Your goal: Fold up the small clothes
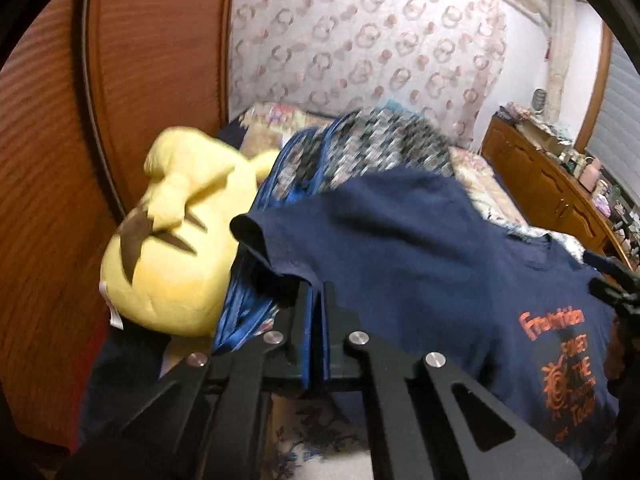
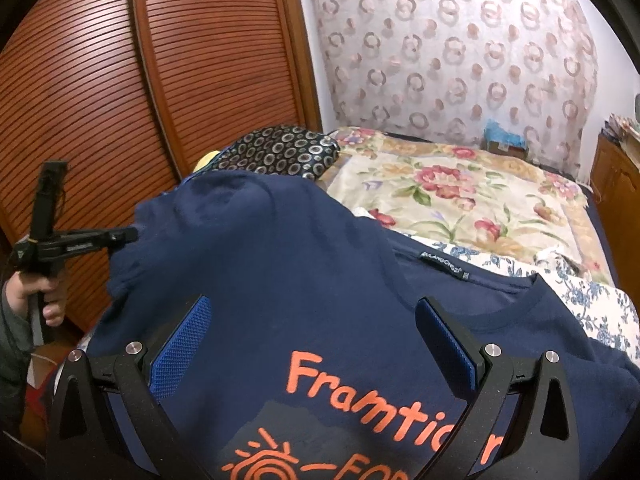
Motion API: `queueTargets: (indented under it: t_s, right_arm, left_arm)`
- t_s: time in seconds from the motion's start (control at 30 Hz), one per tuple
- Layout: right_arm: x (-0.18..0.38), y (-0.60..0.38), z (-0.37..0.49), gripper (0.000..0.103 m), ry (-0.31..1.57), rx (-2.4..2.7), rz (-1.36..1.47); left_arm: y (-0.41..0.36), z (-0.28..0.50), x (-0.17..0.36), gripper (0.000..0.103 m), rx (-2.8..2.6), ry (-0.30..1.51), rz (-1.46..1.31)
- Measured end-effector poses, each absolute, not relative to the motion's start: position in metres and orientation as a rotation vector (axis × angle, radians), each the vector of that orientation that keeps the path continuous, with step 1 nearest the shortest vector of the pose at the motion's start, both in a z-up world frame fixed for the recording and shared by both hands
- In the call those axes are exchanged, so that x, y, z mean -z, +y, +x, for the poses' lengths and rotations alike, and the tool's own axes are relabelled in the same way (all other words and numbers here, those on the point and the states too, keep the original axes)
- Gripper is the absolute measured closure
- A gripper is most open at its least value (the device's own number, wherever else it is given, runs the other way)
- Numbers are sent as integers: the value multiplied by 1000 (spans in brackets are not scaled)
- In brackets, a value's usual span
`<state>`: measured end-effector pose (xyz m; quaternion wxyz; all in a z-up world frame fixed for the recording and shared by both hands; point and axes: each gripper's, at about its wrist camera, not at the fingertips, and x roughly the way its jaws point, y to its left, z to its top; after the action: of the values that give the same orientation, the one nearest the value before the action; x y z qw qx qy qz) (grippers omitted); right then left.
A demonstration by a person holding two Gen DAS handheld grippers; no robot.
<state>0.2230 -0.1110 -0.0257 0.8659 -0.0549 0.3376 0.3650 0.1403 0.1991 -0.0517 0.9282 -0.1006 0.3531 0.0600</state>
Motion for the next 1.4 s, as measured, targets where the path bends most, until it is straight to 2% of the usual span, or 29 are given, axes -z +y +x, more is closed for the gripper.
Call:
queueTargets:
  t_s: [0.3, 0.57, 0.63, 0.77, 1.0, 1.07, 1.17, 1.23, 1.4]
  right_arm:
    - [24, -137, 231, 0, 701, -712, -70]
    - [15, -162, 232, 0, 674, -656, -47]
    - [17, -165, 233, 0, 679, -645, -51]
    - [22, -167, 236, 0, 693, -638, -55]
    - [31, -144, 241, 1, 720, -701, -69]
    - [32, -131, 244, 3, 731, -736, -76]
    - [33, -108, 250, 11, 748, -805, -84]
    - [33, -86, 254, 22, 760, -864, -94]
    - [36, -35, 266, 36, 795, -975, -119]
  left_arm:
    - [141, 164, -9, 103, 44, 620, -105]
    - [85, 201, -21, 102, 198, 636, -52]
    - [81, 205, -18, 93, 237, 657, -66]
    - [85, 200, -15, 82, 223, 659, -71]
    - [120, 177, -4, 50, 121, 673, -85]
    - [127, 168, 2, 49, 95, 683, -92]
    - [140, 154, 14, 49, 51, 693, -107]
    - [146, 145, 22, 49, 42, 704, -119]
    - [158, 129, 33, 49, -8, 703, -130]
